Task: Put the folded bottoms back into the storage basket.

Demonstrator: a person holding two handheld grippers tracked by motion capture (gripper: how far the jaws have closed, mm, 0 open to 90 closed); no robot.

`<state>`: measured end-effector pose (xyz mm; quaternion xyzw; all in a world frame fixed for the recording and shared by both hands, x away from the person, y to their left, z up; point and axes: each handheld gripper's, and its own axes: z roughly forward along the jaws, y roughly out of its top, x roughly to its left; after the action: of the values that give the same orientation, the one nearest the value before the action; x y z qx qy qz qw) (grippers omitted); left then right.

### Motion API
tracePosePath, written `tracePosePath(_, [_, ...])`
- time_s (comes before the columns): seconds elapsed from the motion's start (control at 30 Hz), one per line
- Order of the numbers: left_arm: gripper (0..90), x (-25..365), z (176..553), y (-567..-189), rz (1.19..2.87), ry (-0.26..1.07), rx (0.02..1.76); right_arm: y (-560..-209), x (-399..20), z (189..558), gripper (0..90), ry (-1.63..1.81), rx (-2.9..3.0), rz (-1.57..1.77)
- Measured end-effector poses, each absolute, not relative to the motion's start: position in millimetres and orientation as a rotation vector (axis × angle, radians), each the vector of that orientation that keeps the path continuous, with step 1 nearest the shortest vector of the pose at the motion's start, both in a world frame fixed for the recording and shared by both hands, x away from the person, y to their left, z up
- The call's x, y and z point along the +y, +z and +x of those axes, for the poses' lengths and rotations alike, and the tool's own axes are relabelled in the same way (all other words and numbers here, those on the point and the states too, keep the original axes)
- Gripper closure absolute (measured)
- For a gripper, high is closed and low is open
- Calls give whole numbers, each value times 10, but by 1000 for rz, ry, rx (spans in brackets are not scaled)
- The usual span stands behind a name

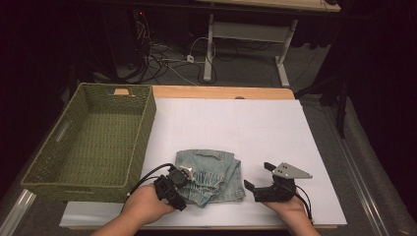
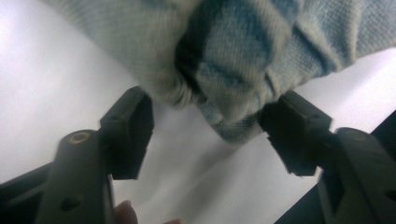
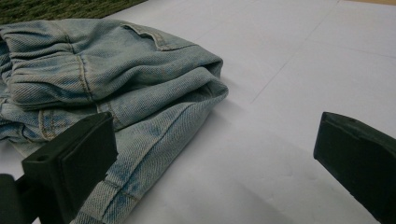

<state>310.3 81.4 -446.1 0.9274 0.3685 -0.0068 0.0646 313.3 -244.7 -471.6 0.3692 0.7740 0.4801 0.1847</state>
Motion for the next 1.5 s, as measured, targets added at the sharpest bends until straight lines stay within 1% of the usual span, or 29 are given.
tracePosePath(0.07, [395,802,3111,-4454,2801,-27,1105,-4714,-2449,3134,10,1355,2181,1041])
tracePosePath(0.1, [395,796,3112,-4452,2807,-28,1093,-4714,-2449,3134,10,1355,2181,1041])
tracePosePath(0.13, [431,793,3112,-4450,2808,-30,1088,-4716,-2447,3137,26,1361,2181,1037])
tracePosePath(0.17, [431,791,3114,-4445,2806,-37,1085,-4716,-2447,3137,26,1361,2181,1037])
tracePosePath(0.2, [468,790,3111,-4440,2805,-40,1074,-4717,-2441,3141,37,1364,2186,1038])
tracePosePath(0.23, [520,785,3105,-4441,2805,-40,1069,-4715,-2427,3150,73,1368,2195,1033])
tracePosePath(0.27, [520,781,3103,-4437,2804,-44,1070,-4715,-2427,3150,73,1368,2195,1033])
tracePosePath(0.3, [630,783,3104,-4429,2802,-54,1069,-4703,-2405,3169,125,1374,2202,1034])
tracePosePath(0.33, [652,782,3097,-4428,2801,-54,1063,-4692,-2390,3183,158,1382,2204,1039])
tracePosePath(0.37, [652,778,3084,-4430,2799,-49,1059,-4692,-2390,3183,158,1382,2204,1039])
tracePosePath(0.4, [672,776,3077,-4430,2805,-39,1045,-4677,-2372,3201,190,1389,2208,1056])
tracePosePath(0.47, [694,779,3077,-4429,2809,-43,1034,-4639,-2322,3263,283,1394,2221,1091])
tracePosePath(0.57, [707,777,3076,-4431,2815,-41,1021,-4603,-2234,3379,412,1371,2223,1126])
tracePosePath(0.67, [710,773,3070,-4433,2811,-37,1027,-4610,-2135,3542,474,1385,2222,1178])
tracePosePath(0.73, [710,771,3072,-4434,2811,-39,1033,-4649,-2018,3698,489,1349,2232,1197])
tracePosePath(0.77, [711,771,3072,-4434,2811,-39,1033,-4649,-2018,3698,489,1349,2232,1197])
tracePosePath(0.83, [710,770,3074,-4435,2807,-48,1042,-4703,-1948,3801,437,1319,2234,1235])
tracePosePath(1.0, [710,774,3089,-4435,2808,-60,1044,-4777,-1892,3862,431,1261,2312,1245])
tracePosePath(1.07, [710,773,3090,-4435,2808,-60,1044,-4798,-1864,3872,474,1239,2381,1255])
tracePosePath(1.13, [709,773,3088,-4435,2808,-59,1045,-4808,-1853,3859,550,1248,2404,1267])
tracePosePath(1.17, [709,772,3087,-4435,2807,-57,1047,-4808,-1853,3859,550,1248,2404,1267])
tracePosePath(1.2, [708,771,3086,-4435,2805,-57,1051,-4808,-1855,3855,594,1259,2410,1268])
tracePosePath(1.23, [708,772,3083,-4436,2804,-55,1051,-4808,-1855,3855,594,1259,2410,1268])
tracePosePath(1.3, [707,775,3074,-4437,2801,-46,1050,-4811,-1856,3844,637,1271,2407,1269])
tracePosePath(1.33, [707,777,3067,-4438,2798,-41,1048,-4809,-1853,3826,687,1282,2403,1270])
tracePosePath(1.37, [707,780,3064,-4439,2794,-39,1051,-4809,-1853,3826,687,1282,2403,1270])
tracePosePath(1.4, [706,785,3061,-4440,2789,-38,1052,-4806,-1855,3811,732,1295,2396,1266])
tracePosePath(1.5, [699,801,3054,-4441,2762,-44,1076,-4805,-1857,3796,753,1304,2389,1247])
